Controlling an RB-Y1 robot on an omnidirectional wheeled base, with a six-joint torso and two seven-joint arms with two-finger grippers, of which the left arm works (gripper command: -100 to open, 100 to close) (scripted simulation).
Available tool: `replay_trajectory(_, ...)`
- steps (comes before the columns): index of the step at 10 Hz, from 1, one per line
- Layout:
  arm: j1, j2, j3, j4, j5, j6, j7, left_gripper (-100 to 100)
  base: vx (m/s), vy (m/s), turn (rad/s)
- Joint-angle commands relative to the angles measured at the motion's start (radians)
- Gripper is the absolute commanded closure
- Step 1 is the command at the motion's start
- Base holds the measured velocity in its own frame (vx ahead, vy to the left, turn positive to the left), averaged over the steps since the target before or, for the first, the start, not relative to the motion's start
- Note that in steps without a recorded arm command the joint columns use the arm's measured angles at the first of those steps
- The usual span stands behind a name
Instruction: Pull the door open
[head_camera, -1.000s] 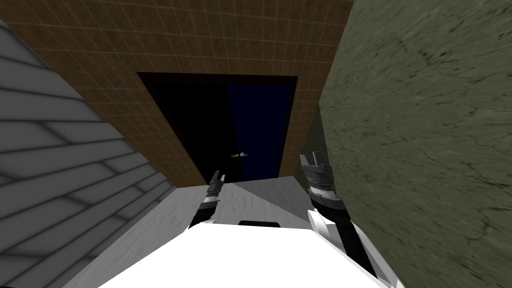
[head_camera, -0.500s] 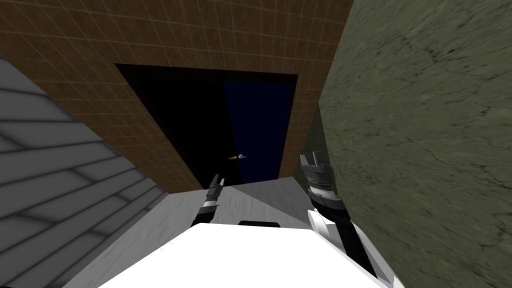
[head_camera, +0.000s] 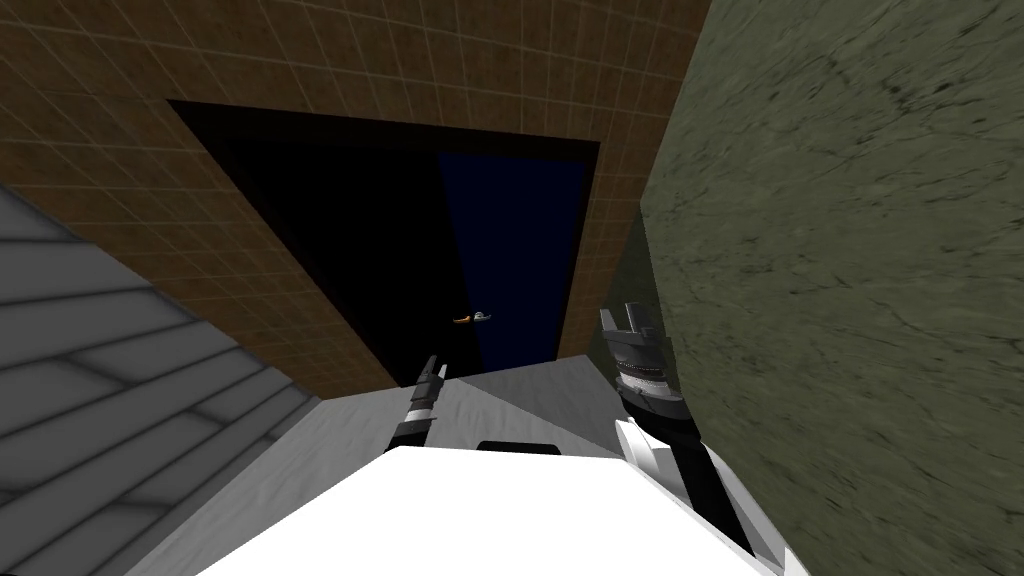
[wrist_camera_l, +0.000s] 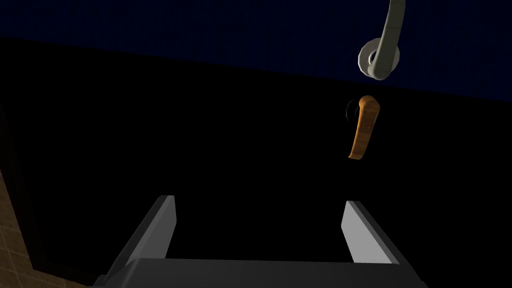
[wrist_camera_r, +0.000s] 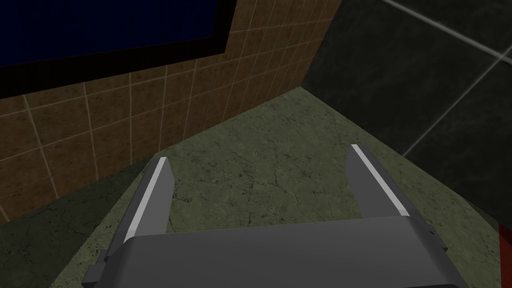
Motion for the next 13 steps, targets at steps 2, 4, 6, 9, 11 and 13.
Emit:
replay_trajectory(2, 0.003, 0.011, -0.006, 0.055, 0.026, -0.023, -0.006, -100, 0.135, 0.029, -0.082)
replay_trajectory(4, 0.001, 0.021, -0.011, 0.107, 0.046, -0.045, -0.009, -100, 0.151, 0.06, -0.068)
replay_trajectory(6, 0.0, 0.027, -0.014, 0.141, 0.06, -0.06, -0.011, -100, 0.093, 0.042, -0.043)
replay_trajectory(9, -0.002, 0.038, -0.02, 0.207, 0.085, -0.087, -0.016, -100, 0.126, 0.043, -0.066)
replay_trajectory(11, -0.004, 0.047, -0.024, 0.253, 0.103, -0.106, -0.019, -100, 0.112, 0.039, -0.055)
replay_trajectory(13, -0.005, 0.054, -0.028, 0.295, 0.12, -0.124, -0.022, -100, 0.145, 0.064, -0.058)
